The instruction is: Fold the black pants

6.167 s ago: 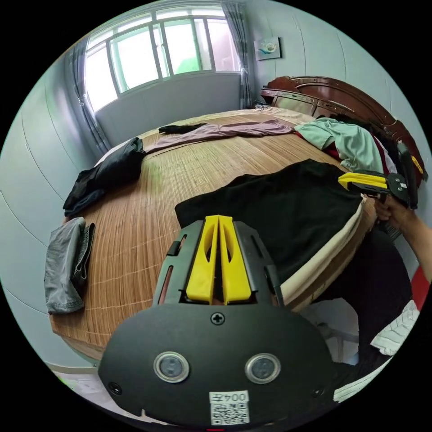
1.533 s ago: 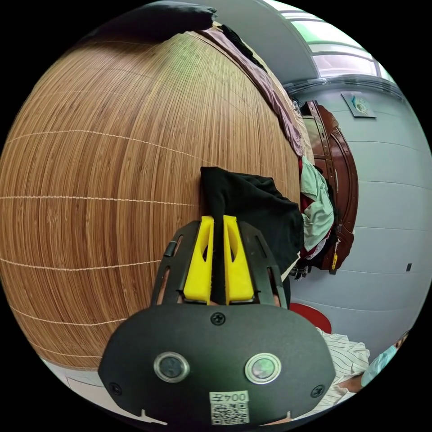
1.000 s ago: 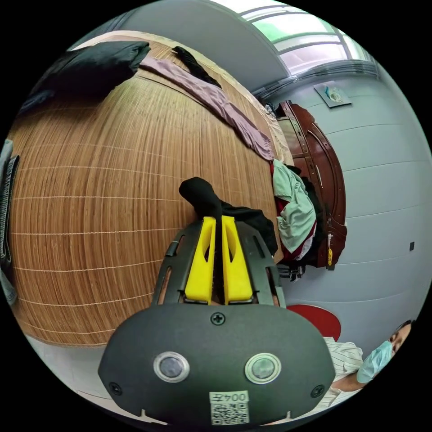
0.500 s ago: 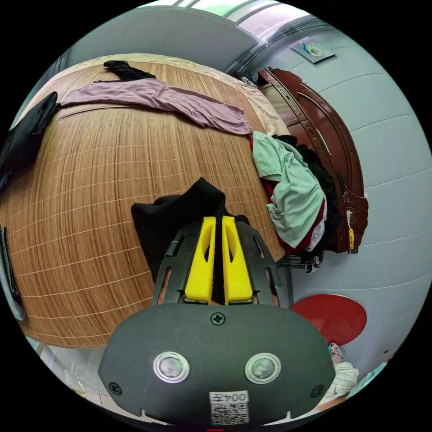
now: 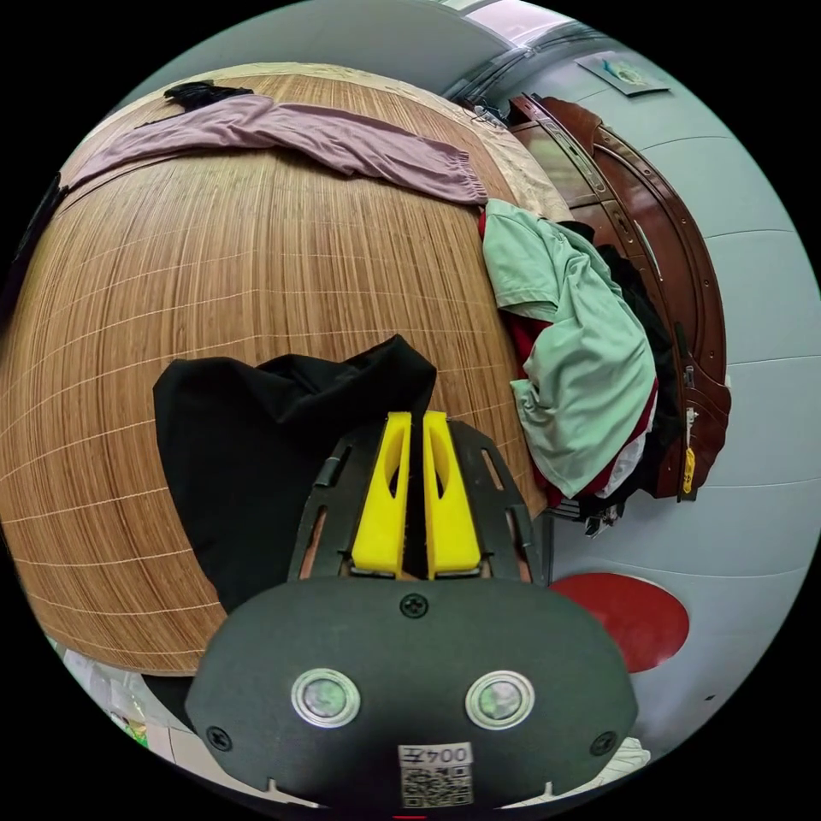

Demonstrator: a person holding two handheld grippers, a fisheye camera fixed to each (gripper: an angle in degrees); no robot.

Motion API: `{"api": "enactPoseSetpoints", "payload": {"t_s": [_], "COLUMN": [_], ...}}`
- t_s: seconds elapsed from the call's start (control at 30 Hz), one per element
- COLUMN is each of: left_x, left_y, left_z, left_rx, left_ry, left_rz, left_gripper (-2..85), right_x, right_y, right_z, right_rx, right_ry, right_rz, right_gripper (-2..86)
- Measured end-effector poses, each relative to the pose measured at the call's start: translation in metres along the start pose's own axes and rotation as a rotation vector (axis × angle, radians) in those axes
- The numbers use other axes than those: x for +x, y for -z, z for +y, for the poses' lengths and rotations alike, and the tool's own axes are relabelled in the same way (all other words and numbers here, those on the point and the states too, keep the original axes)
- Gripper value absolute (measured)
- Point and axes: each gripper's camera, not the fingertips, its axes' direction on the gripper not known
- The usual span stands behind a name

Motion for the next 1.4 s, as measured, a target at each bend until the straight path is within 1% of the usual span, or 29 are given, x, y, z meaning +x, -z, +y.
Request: {"api": "enactPoseSetpoints", "payload": {"t_s": [0.07,0.13,0.17,0.2,0.27,0.33,0.37,0.43,0.47,0.53,0.57,0.6,0.63,0.7,0.77,0.8,0.83,0.9,0.97,1.07,1.1,1.17,1.27,1.33,1.4], "left_x": [0.007,0.012,0.013,0.017,0.027,0.039,0.041,0.043,0.041,0.026,0.021,0.014,0.009,0.003,0.004,0.006,0.008,0.010,0.009,0.011,0.011,0.008,-0.015,-0.047,-0.070], "left_y": [-0.013,-0.038,-0.042,-0.045,-0.041,-0.025,-0.020,0.009,0.016,0.036,0.038,0.038,0.033,0.018,-0.003,-0.019,-0.035,-0.054,-0.058,-0.058,-0.057,-0.052,-0.040,-0.025,-0.009], "left_z": [-0.001,-0.003,-0.002,0.000,0.006,0.019,0.024,0.053,0.063,0.107,0.119,0.143,0.166,0.196,0.215,0.223,0.227,0.232,0.238,0.243,0.246,0.252,0.268,0.283,0.289], "left_rx": [-0.020,-0.105,-0.115,-0.118,-0.097,-0.052,-0.036,0.076,0.115,0.243,0.265,0.295,0.326,0.373,0.361,0.332,0.277,0.208,0.223,0.210,0.203,0.198,0.179,0.194,0.184], "left_ry": [-0.004,-0.007,-0.001,0.000,-0.029,-0.113,-0.144,-0.265,-0.290,-0.370,-0.390,-0.434,-0.474,-0.495,-0.528,-0.542,-0.554,-0.559,-0.552,-0.570,-0.591,-0.608,-0.580,-0.519,-0.446], "left_rz": [0.003,0.089,0.111,0.141,0.162,0.194,0.198,0.159,0.145,0.079,0.066,0.026,-0.049,-0.107,-0.141,-0.178,-0.196,-0.223,-0.219,-0.234,-0.259,-0.284,-0.308,-0.269,-0.210], "left_gripper": [5.0,8.8,9.9,12.3,13.4,13.1,12.7,10.3,9.4,5.8,4.9,3.9,3.0,2.0,1.6,1.6,1.5,1.4,1.3,1.1,1.0,0.9,0.8,0.7,0.7], "right_x": [0.017,0.038,0.053,0.069,0.086,0.092,0.090,0.087,0.086,0.080,0.068,0.052,0.042,0.002,-0.022,-0.032,-0.034,-0.034,-0.027,-0.024,-0.030,-0.045,-0.080,-0.107,-0.146], "right_y": [-0.002,-0.008,-0.013,-0.018,-0.021,-0.020,-0.016,-0.006,0.003,0.016,0.021,0.021,0.018,-0.009,-0.040,-0.066,-0.080,-0.128,-0.153,-0.160,-0.161,-0.164,-0.171,-0.179,-0.186], "right_z": [-0.007,-0.014,-0.017,-0.021,-0.025,-0.031,-0.036,-0.043,-0.047,-0.054,-0.062,-0.072,-0.079,-0.109,-0.127,-0.137,-0.141,-0.146,-0.145,-0.141,-0.135,-0.121,-0.094,-0.073,-0.049], "right_rx": [-0.014,-0.047,-0.075,-0.097,-0.112,-0.108,-0.089,-0.048,-0.015,0.036,0.064,0.067,0.057,-0.063,-0.137,-0.209,-0.255,-0.415,-0.532,-0.568,-0.565,-0.561,-0.574,-0.586,-0.579], "right_ry": [-0.068,-0.159,-0.230,-0.306,-0.393,-0.416,-0.404,-0.379,-0.362,-0.293,-0.190,-0.067,0.002,0.236,0.338,0.376,0.383,0.386,0.332,0.211,0.203,0.223,0.250,0.285,0.374], "right_rz": [-0.019,-0.043,-0.066,-0.092,-0.132,-0.136,-0.122,-0.106,-0.088,0.009,0.088,0.122,0.126,0.096,0.135,0.174,0.195,0.304,0.329,0.269,0.255,0.249,0.209,0.178,0.198], "right_gripper": [4.1,4.2,4.2,4.3,4.4,4.9,5.3,5.9,6.2,6.4,6.5,7.7,8.3,12.3,14.4,15.6,15.9,16.6,16.7,16.0,15.5,14.9,14.6,14.5,14.0]}}
